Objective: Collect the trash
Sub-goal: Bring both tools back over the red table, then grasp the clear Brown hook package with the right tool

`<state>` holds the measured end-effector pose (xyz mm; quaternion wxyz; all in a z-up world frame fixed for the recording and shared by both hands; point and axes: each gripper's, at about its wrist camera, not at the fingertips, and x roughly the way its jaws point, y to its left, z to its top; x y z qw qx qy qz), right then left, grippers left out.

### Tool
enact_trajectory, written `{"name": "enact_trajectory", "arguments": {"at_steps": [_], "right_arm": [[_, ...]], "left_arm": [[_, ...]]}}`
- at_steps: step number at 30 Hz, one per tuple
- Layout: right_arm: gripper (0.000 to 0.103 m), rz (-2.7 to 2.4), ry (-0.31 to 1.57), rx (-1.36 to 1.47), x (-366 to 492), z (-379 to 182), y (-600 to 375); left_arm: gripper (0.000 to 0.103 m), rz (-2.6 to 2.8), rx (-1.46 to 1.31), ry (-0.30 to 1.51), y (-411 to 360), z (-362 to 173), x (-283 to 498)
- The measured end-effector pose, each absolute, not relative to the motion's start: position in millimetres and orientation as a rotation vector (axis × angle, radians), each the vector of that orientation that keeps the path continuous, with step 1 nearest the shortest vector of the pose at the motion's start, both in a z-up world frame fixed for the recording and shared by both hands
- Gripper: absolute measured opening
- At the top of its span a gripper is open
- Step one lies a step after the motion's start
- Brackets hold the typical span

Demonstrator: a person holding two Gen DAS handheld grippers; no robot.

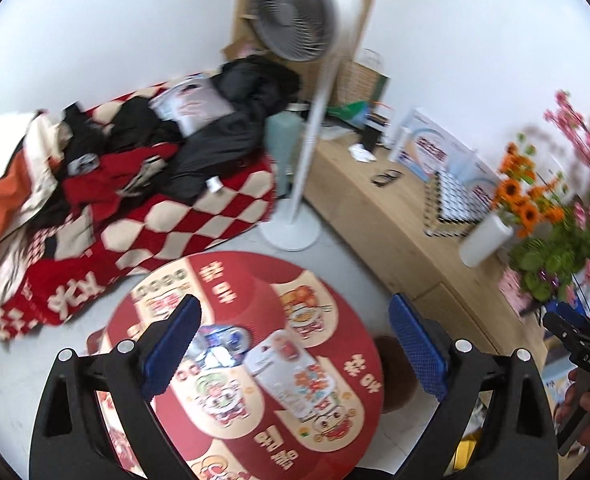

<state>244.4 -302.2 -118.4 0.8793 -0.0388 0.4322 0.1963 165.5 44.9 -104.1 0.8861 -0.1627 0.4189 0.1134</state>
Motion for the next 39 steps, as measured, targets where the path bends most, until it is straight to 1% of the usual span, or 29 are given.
{"name": "enact_trajectory", "arguments": {"at_steps": [11,16,22,26,31,35,39], "right_arm": [[0.097,0.538,0.98,-0.205,232.9,-153.2,-227.2],[0.097,0.592,1.021,-0.286,226.5,-183.2,-191.2],[0.097,0.661,1.064,-0.384,222.3,-236.8,-145.0],[0.097,0.702,1.104,-0.446,224.6,-286.3,-116.6],[0.096,0.761,1.139,-0.554,232.5,-357.0,-86.5],[0.096,0.795,1.187,-0.604,235.4,-400.7,-76.0],[0.097,0.838,1.204,-0.672,226.5,-426.3,-67.8]], "left_arm": [[0.092,0.407,-0.446,0.889,98.5,-128.0,90.8],[0.092,0.468,-0.488,0.904,119.5,-145.5,60.9],[0.092,0.516,-0.518,0.93,139.4,-171.6,35.6],[0.092,0.527,-0.53,0.954,149.9,-196.1,28.2],[0.092,0.507,-0.516,0.993,154.6,-229.7,34.6],[0.092,0.488,-0.503,1.02,155.1,-256.0,45.4],[0.092,0.463,-0.52,1.026,153.8,-272.0,54.9]]}}
